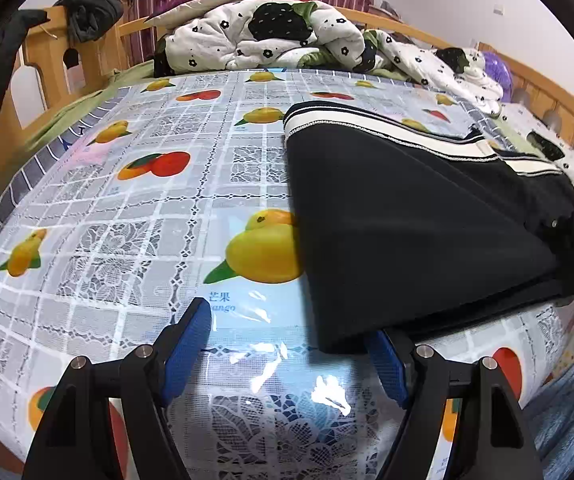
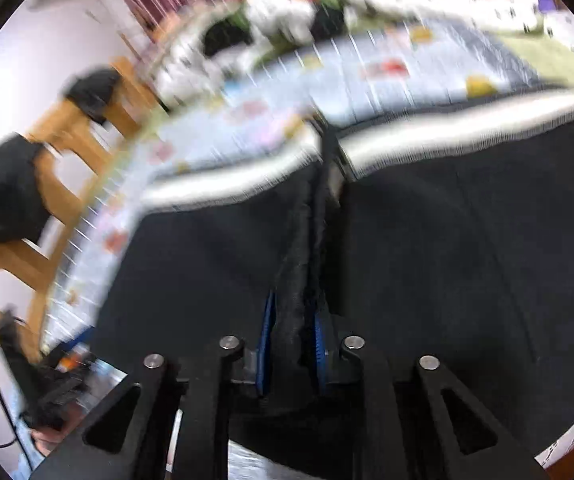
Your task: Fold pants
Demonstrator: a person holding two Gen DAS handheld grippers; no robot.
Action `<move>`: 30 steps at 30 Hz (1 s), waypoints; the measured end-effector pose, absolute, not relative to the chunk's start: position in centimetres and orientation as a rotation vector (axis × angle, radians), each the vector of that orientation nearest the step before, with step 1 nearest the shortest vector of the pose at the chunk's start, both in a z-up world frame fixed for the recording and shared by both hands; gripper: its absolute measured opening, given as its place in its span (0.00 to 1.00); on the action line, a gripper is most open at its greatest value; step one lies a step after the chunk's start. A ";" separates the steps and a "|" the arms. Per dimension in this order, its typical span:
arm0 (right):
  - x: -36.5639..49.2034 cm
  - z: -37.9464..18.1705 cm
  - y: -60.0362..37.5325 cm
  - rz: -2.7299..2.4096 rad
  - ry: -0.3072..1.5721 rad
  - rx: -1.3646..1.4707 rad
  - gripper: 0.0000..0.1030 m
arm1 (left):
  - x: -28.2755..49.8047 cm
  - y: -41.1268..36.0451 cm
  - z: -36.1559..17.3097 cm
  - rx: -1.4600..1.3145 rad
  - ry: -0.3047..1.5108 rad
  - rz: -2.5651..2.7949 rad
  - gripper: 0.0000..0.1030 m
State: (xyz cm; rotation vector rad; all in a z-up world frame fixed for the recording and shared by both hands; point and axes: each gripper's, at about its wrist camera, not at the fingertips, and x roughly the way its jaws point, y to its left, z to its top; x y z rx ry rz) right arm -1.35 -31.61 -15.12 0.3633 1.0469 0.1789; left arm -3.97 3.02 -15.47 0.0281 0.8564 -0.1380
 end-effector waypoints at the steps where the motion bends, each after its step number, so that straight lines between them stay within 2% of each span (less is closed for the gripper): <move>1: -1.2 -15.6 -31.8 0.168 1.071 0.366 0.30 | -4.0 3.1 -15.4 0.015 0.853 -0.139 0.73; 4: -1.4 -15.9 -32.2 0.170 1.058 0.399 0.30 | -3.8 3.4 -15.4 -0.022 0.859 -0.137 0.72; 5: -1.4 -15.9 -31.9 0.169 1.057 0.380 0.27 | -3.9 3.5 -15.4 -0.016 0.856 -0.138 0.71; 6: -1.6 -15.9 -31.6 0.179 1.056 0.362 0.19 | -4.0 3.6 -15.3 -0.012 0.850 -0.133 0.71; 9: -2.7 -14.3 -30.6 0.198 1.003 0.294 0.16 | -4.5 4.3 -15.0 -0.038 0.841 -0.140 0.71; 14: -2.1 -16.2 -30.4 0.155 1.090 0.292 0.18 | -4.4 3.6 -15.8 0.026 0.875 -0.130 0.71; 15: -2.0 -15.9 -30.3 0.156 1.090 0.288 0.18 | -4.6 3.6 -15.5 0.034 0.883 -0.131 0.71; 17: -2.2 -14.7 -30.6 0.137 1.081 0.280 0.25 | -5.4 3.8 -14.7 0.043 0.891 -0.144 0.71; 20: -3.3 -12.6 -31.6 0.103 1.002 0.308 0.25 | -7.1 4.6 -13.4 0.036 0.873 -0.148 0.70; 22: -3.8 -12.4 -31.3 0.086 1.011 0.270 0.25 | -7.5 5.1 -12.7 -0.005 0.864 -0.154 0.70; 27: -4.2 -14.1 -30.9 0.009 1.062 0.199 0.25 | -4.5 4.5 -11.7 -0.080 0.869 -0.176 0.70; 30: -4.5 -13.3 -31.5 -0.001 1.069 0.214 0.25 | -2.7 3.1 -13.3 -0.067 0.925 -0.172 0.70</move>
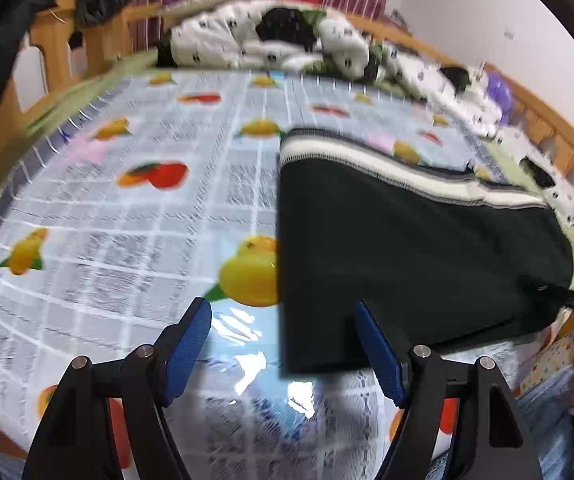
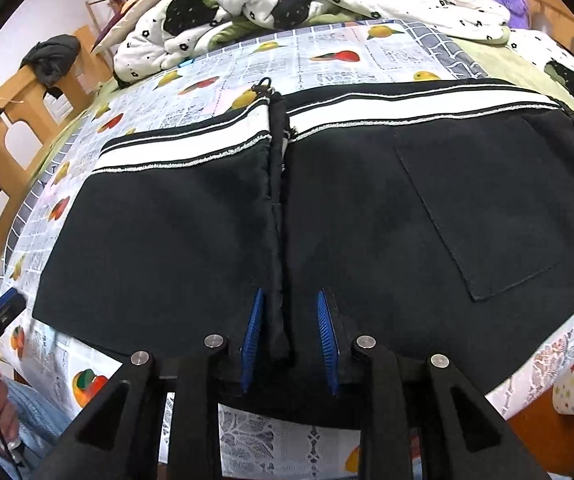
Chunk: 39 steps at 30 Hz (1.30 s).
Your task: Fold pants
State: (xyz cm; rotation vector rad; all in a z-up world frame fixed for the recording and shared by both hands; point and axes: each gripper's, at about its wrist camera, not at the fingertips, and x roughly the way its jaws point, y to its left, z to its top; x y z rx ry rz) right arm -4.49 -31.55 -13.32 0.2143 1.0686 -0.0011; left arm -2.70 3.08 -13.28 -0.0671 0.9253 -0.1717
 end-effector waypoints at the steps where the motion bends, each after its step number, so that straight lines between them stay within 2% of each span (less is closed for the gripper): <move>1: -4.8 -12.8 -31.9 0.000 1.061 0.221 0.26 | -2.2 2.4 -14.5 -0.045 0.969 -0.171 0.71; 4: -6.5 -10.4 -33.6 -0.011 1.010 0.219 0.26 | -2.4 1.4 -15.6 0.012 0.969 -0.155 0.72; 6: -7.3 -8.4 -35.5 -0.070 0.950 0.177 0.33 | -2.1 1.0 -14.9 0.010 0.967 -0.182 0.71; 8: -8.1 -6.6 -38.4 -0.137 0.900 0.151 0.50 | -1.1 0.8 -13.9 -0.009 0.946 -0.196 0.71; 11: -8.8 -5.4 -44.1 -0.276 0.853 0.132 0.60 | 0.7 0.2 -13.2 -0.003 0.918 -0.204 0.70; 17: -8.4 -9.5 -54.6 -0.460 0.899 0.257 0.60 | 5.2 -0.2 -14.0 -0.061 0.964 -0.261 0.68; 18: -8.1 -10.5 -56.0 -0.479 0.908 0.290 0.60 | 5.8 -0.1 -14.2 -0.068 0.973 -0.262 0.64; 24: -5.5 -14.6 -60.1 -0.381 0.888 0.514 0.60 | 8.9 0.9 -15.8 -0.213 1.017 -0.329 0.62; 27: -3.6 -15.7 -61.6 -0.359 0.863 0.585 0.56 | 10.6 1.0 -16.1 -0.264 1.037 -0.355 0.61; 28: -3.2 -15.8 -62.0 -0.355 0.854 0.606 0.51 | 11.2 1.0 -16.2 -0.286 1.049 -0.355 0.57; 29: -2.9 -15.8 -62.1 -0.356 0.847 0.614 0.41 | 11.8 1.1 -16.2 -0.302 1.062 -0.352 0.54; 31: -2.6 -15.2 -61.6 -0.351 0.828 0.573 0.27 | 12.4 1.4 -16.2 -0.346 1.088 -0.329 0.35; 32: -2.8 -14.2 -60.8 -0.360 0.799 0.527 0.22 | 12.5 1.7 -16.1 -0.384 1.093 -0.332 0.28; 34: -3.0 -11.9 -58.7 -0.369 0.740 0.430 0.16 | 12.4 2.1 -15.7 -0.448 1.083 -0.344 0.14; 39: -0.9 -4.9 -52.4 -0.335 0.644 0.254 0.13 | 12.3 2.5 -13.3 -0.467 1.034 -0.357 0.10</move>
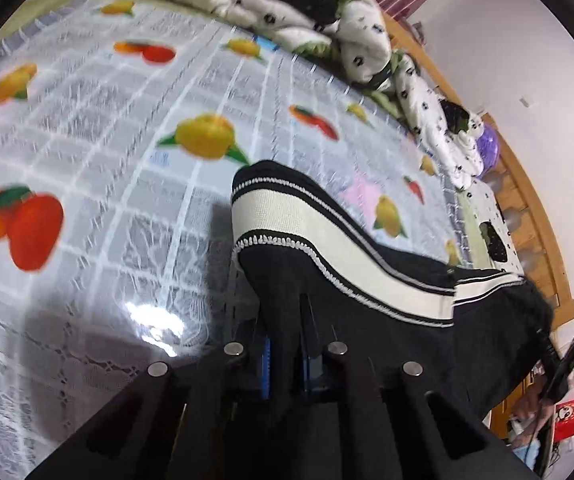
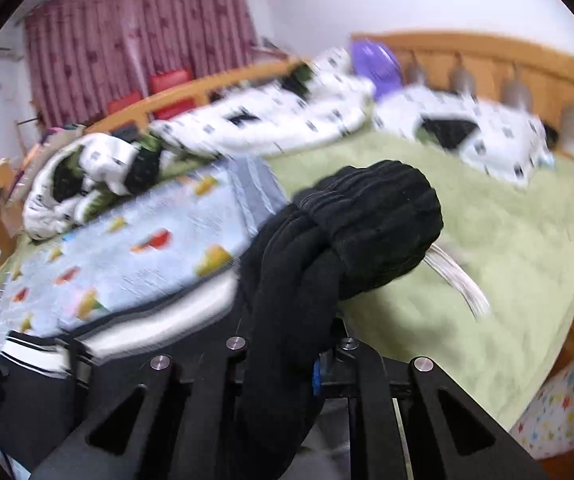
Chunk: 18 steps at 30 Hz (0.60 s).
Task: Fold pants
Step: 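Grasp the folded waistband with the left tool and lift it up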
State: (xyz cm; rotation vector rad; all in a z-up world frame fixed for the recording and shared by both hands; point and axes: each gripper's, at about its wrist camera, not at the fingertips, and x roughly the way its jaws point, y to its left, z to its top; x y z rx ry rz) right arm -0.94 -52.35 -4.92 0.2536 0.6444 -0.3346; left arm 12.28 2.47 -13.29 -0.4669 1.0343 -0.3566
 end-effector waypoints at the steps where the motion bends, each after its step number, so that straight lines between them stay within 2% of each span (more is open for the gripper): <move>1: -0.4 -3.5 -51.0 -0.323 0.630 0.236 0.13 | 12.2 2.8 -12.6 -0.463 1.019 -0.363 0.10; 6: 1.3 1.7 -44.0 -0.238 0.562 0.174 0.12 | 12.4 7.5 -9.2 -0.468 0.973 -0.354 0.09; 10: 3.0 3.8 -38.8 -0.094 0.541 0.238 0.12 | 12.6 13.0 -7.1 -0.337 0.973 -0.232 0.10; 14: 4.7 1.3 -35.1 -0.002 0.603 0.298 0.12 | 12.4 17.3 -7.4 -0.144 0.977 -0.054 0.10; 18: 6.6 -4.4 -34.2 -0.051 0.724 0.290 0.12 | 12.8 20.6 -10.2 -0.217 1.001 -0.016 0.10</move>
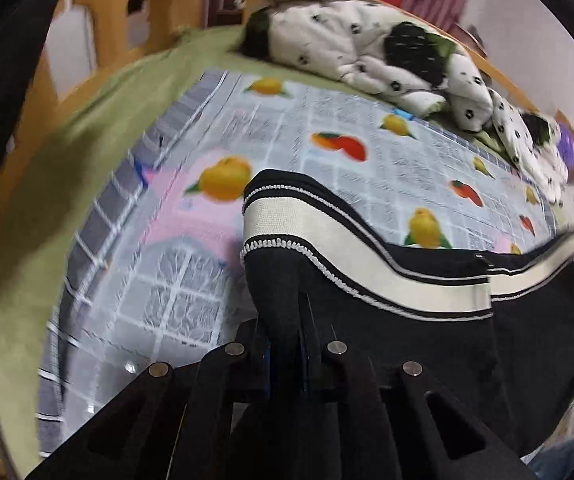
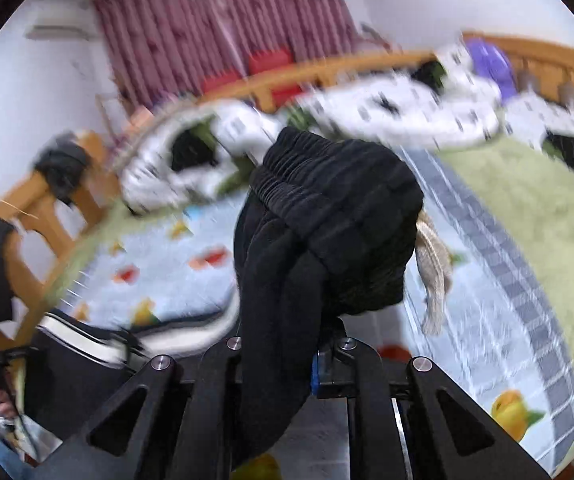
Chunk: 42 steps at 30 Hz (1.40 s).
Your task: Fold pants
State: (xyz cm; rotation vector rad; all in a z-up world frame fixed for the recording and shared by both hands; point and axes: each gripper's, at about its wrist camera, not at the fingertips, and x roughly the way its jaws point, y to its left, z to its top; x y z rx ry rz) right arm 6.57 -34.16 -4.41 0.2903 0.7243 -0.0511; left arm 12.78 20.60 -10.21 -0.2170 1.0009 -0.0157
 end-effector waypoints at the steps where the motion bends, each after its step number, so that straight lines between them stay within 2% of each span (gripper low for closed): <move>1: 7.1 -6.4 -35.0 -0.096 0.776 0.287 0.12 | 12.9 20.9 -11.0 -0.229 1.010 -0.013 0.10; 7: 7.6 -14.0 -39.6 -0.203 1.003 0.343 0.18 | 13.7 21.0 -14.1 -0.241 1.056 0.007 0.17; 8: 7.4 -14.6 -39.8 -0.202 1.022 0.331 0.24 | 13.8 21.0 -14.2 -0.249 1.062 0.010 0.18; 10: 6.7 -15.3 -39.4 -0.223 1.069 0.282 0.38 | 13.6 21.2 -14.3 -0.251 1.076 0.035 0.30; 11: 6.2 -15.2 -39.2 -0.237 1.077 0.259 0.46 | 13.3 21.2 -14.1 -0.234 1.085 0.047 0.31; 13: 4.9 -14.5 -38.7 -0.292 1.085 0.192 0.52 | 12.7 21.3 -13.6 -0.181 1.074 0.078 0.31; 18: 2.3 -10.9 -38.2 -0.356 1.011 0.113 0.52 | 11.3 21.2 -10.9 -0.090 0.966 0.109 0.31; 20: 2.3 -9.0 -37.2 -0.340 0.938 0.072 0.52 | 11.0 20.7 -10.3 -0.109 0.944 0.059 0.46; 21: 2.6 -8.3 -36.5 -0.313 0.897 0.053 0.52 | 10.9 20.5 -10.3 -0.119 0.938 0.040 0.65; 22: 3.0 -8.2 -35.8 -0.267 0.869 0.058 0.52 | 10.6 20.1 -10.3 -0.128 0.924 0.017 0.66; 24: 4.2 -9.4 -35.0 -0.186 0.896 0.066 0.52 | 10.4 19.2 -10.7 -0.103 0.933 0.000 0.66; 28: 5.5 -16.1 -34.9 -0.245 1.049 -0.035 0.42 | 10.2 17.8 -13.3 -0.067 1.025 -0.004 0.67; 29: 5.1 -16.2 -35.1 -0.245 1.024 -0.018 0.42 | 10.5 17.6 -14.7 -0.066 1.087 0.001 0.67; 31: 5.1 -15.6 -35.2 -0.245 1.030 -0.002 0.42 | 10.5 17.5 -16.0 -0.062 1.113 0.036 0.77; 36: 5.0 -12.8 -33.9 -0.210 0.984 0.062 0.42 | 10.1 18.8 -14.7 -0.168 1.060 0.037 0.76; 42: 6.8 -10.2 -27.2 0.004 0.935 0.088 0.44 | 9.9 20.6 -13.5 -0.179 1.016 0.087 0.76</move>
